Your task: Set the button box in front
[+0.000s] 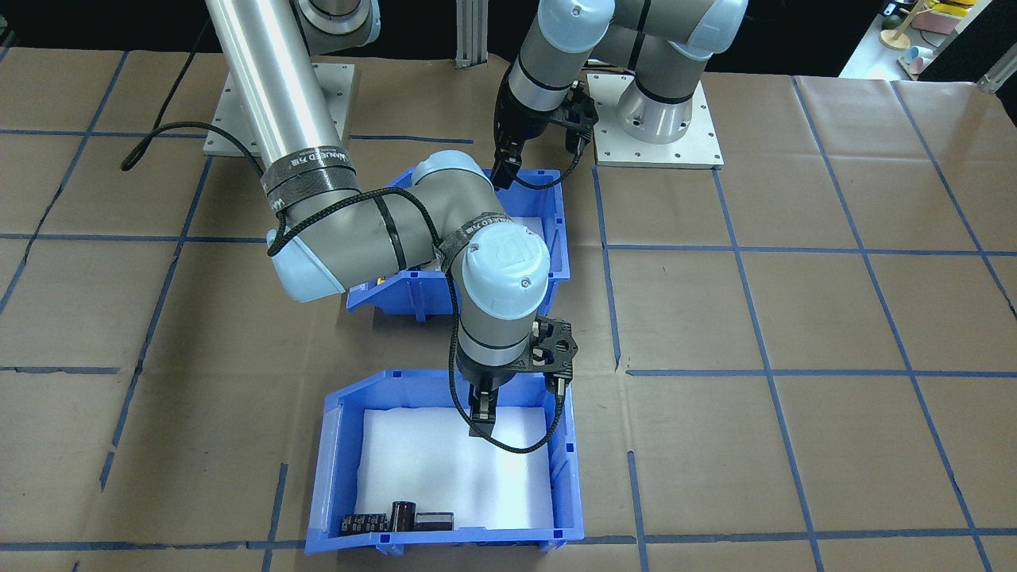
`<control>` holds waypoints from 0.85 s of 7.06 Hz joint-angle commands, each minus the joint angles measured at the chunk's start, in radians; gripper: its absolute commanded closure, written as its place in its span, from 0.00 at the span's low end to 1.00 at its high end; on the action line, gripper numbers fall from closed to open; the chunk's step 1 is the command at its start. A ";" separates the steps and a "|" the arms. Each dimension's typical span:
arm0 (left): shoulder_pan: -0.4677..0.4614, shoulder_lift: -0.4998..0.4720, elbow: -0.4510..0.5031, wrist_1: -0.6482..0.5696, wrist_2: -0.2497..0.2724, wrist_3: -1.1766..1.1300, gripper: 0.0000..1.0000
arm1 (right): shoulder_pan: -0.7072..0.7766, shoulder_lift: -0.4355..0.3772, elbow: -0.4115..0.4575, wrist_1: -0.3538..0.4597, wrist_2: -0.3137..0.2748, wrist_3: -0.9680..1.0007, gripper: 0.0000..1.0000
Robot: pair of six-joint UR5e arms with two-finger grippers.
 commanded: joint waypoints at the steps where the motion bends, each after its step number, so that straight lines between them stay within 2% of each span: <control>1: -0.015 -0.044 -0.006 0.042 0.003 -0.004 0.07 | 0.000 -0.006 -0.006 -0.003 -0.001 -0.003 0.77; 3: -0.054 -0.083 -0.040 0.150 0.005 -0.082 0.10 | -0.001 -0.024 -0.023 0.000 -0.003 -0.002 0.93; 6: -0.065 -0.110 -0.062 0.183 0.022 -0.090 0.24 | -0.032 -0.125 -0.011 0.072 -0.008 -0.021 0.95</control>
